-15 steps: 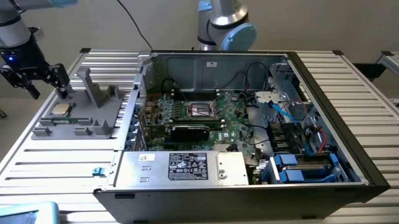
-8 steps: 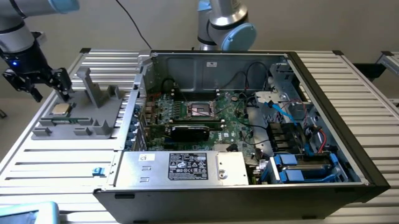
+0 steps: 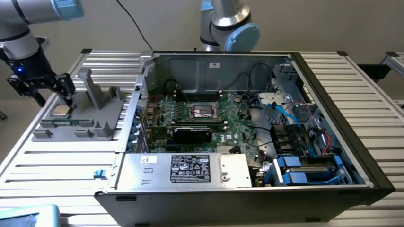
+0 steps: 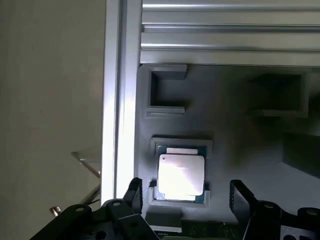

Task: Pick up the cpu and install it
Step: 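Pick up the cpu and move it towards the insertion slot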

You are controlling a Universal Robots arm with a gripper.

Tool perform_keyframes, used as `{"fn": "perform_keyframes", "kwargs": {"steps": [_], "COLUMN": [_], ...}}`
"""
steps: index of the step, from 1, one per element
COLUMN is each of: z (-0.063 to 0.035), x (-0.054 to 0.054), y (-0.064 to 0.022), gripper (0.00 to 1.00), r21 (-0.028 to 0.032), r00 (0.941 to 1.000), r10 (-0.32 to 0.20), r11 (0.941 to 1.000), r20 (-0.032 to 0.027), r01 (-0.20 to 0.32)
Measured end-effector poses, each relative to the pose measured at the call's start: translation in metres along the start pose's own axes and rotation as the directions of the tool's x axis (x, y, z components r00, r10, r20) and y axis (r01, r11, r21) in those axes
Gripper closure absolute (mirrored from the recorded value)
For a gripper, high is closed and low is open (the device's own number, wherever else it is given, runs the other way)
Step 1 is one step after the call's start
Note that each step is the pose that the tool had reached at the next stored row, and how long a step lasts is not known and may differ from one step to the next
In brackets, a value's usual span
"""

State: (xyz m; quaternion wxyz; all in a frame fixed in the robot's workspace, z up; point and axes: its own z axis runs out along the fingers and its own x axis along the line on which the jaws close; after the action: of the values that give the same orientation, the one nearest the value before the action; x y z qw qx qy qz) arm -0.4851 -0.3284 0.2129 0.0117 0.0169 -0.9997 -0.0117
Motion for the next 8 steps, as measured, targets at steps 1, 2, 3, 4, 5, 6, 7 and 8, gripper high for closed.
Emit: {"fn": "perform_keyframes", "kwargs": {"steps": [1, 2, 3, 4, 5, 6, 7, 8], "z": [0.0014, 0.0027, 0.0041, 0.0057, 0.0068, 0.0068, 0.0068, 0.0068], "x": [-0.0001, -0.0001, -0.0001, -0.0001, -0.0001, -0.0001, -0.0001, -0.0001], "y": [-0.0001, -0.0001, -0.0001, -0.0001, -0.0001, -0.0002, -0.0002, -0.0002], "gripper": [0.20, 0.20, 0.20, 0.20, 0.20, 0.20, 0.20, 0.20], "r21": [-0.0016, -0.0036, -0.0053, -0.0062, -0.0065, -0.0065, -0.0066, -0.0066], "r00": [1.0000, 1.0000, 1.0000, 1.0000, 1.0000, 1.0000, 1.0000, 1.0000], "r10": [0.000, 0.000, 0.000, 0.000, 0.000, 0.000, 0.000, 0.000], "r11": [1.0000, 1.0000, 1.0000, 1.0000, 1.0000, 1.0000, 1.0000, 1.0000], "r20": [-0.0006, -0.0010, -0.0017, -0.0020, -0.0020, -0.0022, -0.0022, -0.0022], "r01": [0.000, 0.000, 0.000, 0.000, 0.000, 0.000, 0.000, 0.000]}}
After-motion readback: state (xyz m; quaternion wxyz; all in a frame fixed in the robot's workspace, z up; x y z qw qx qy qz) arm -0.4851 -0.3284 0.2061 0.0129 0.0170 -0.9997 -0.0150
